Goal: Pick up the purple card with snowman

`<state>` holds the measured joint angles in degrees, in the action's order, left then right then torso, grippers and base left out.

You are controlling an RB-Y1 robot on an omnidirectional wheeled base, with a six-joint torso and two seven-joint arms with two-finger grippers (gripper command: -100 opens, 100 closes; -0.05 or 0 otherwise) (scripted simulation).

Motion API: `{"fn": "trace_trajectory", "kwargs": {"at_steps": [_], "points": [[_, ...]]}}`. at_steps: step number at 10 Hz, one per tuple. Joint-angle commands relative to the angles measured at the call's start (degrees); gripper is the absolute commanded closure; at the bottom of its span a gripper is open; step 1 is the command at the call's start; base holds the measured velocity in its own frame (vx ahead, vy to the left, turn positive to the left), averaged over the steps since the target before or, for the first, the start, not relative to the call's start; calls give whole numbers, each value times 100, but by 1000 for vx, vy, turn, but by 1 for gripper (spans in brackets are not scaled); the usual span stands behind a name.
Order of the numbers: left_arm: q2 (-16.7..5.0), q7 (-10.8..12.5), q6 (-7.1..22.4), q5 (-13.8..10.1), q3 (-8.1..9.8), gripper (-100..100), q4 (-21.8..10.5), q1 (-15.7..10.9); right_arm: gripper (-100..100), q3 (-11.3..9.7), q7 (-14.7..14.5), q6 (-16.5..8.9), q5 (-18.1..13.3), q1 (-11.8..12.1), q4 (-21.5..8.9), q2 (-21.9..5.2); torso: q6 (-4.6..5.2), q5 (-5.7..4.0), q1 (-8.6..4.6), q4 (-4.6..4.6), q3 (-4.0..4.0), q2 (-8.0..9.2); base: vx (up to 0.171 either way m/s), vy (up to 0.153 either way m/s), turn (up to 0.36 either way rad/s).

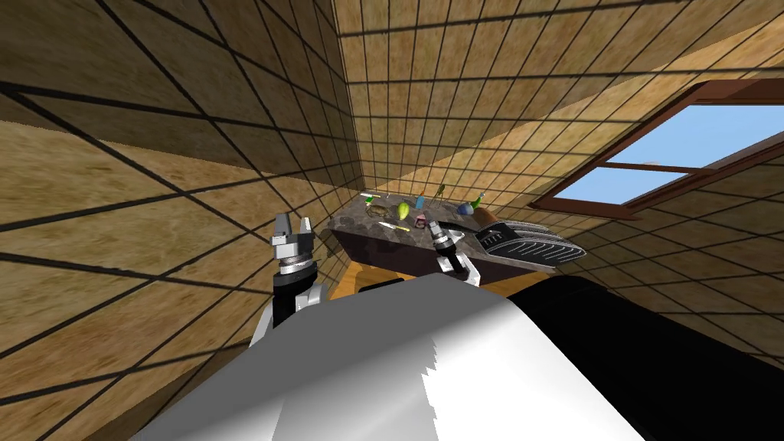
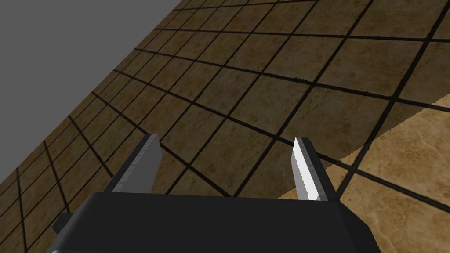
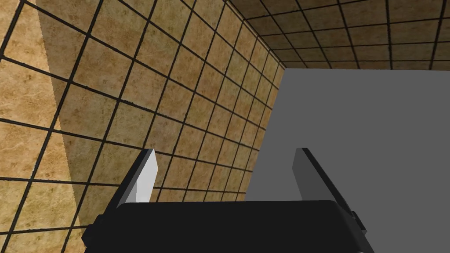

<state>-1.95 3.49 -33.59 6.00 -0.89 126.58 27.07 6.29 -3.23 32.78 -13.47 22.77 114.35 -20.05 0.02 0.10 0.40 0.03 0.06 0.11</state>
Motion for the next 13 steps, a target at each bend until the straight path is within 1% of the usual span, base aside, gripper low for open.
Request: {"fn": "trace_trajectory", "kwargs": {"at_steps": [1, 2, 3, 4, 5, 6, 7, 8, 9, 10, 11, 12, 13], "points": [[0, 0, 0, 0, 0, 0, 0, 0, -100, 46, -49, 82, -286, -93, -286, -286, 0, 0, 0, 0, 0, 0, -19, 107, 117], [0, 0, 0, 0, 0, 0, 0, -1, -100, 46, -49, 82, -363, -93, -363, -331, -3, -1, -1, 0, 0, -1, -7, 85, 64], [0, 0, 0, 0, 0, 0, 0, 0, -100, 95, -84, 167, -582, -167, -586, -563, 0, -2, -9, -1, -2, -4, -10, 102, 131], [0, 0, 0, 0, 0, 0, 0, 0, -100, 95, -84, 167, -646, -167, -654, -599, -2, -2, -5, -1, -2, -3, -9, 78, 90], [0, 0, 0, 0, 0, 0, 0, 0, -100, 144, -123, 253, -867, -245, -825, -841, -1, -3, -12, -1, -2, -4, -2, 105, 191], [0, 0, 0, 0, 0, 0, 0, 0, -100, 144, -123, 253, -941, -245, -958, -870, -4, -2, -4, -1, -4, -7, 4, 87, 73], [0, 0, 0, 0, 0, 0, 0, 0, -100, 191, -167, 340, -1167, -327, -1151, -1087, 1, -2, -10, -2, -4, -7, -4, 96, 135], [0, 0, 0, 0, 0, 0, 0, 0, -100, 191, -167, 340, -1244, -327, -1275, -1143, -2, -2, -8, -1, -3, -6, -3, 77, 75], [0, 0, 0, 0, 0, 0, 0, 0, -100, 236, -215, 427, -1464, -412, -1478, -1368, 1, -3, -14, -1, -3, -5, 0, 94, 136], [0, 0, 0, 0, 0, 0, 0, 0, -100, 236, -215, 427, -1554, -412, -1602, -1416, -1, -2, -10, -1, -3, -5, -3, 80, 89], [0, 0, 0, 0, 0, 0, 0, 0, -100, 278, -269, 514, -1752, -501, -1760, -1665, 1, -3, -13, -1, -2, -4, -17, 109, 156], [0, 0, 0, 0, 0, 0, 0, 0, -100, 278, -269, 514, -1870, -501, -1927, -1688, -2, -1, -4, 0, -1, -1, -8, 88, 90], [0, 0, 0, 0, 0, 0, 0, 0, -100, 278, -269, 514, -1870, -501, -1939, -1688, 2, -2, -9, 0, 0, -1, 3, 30, 3]]}}
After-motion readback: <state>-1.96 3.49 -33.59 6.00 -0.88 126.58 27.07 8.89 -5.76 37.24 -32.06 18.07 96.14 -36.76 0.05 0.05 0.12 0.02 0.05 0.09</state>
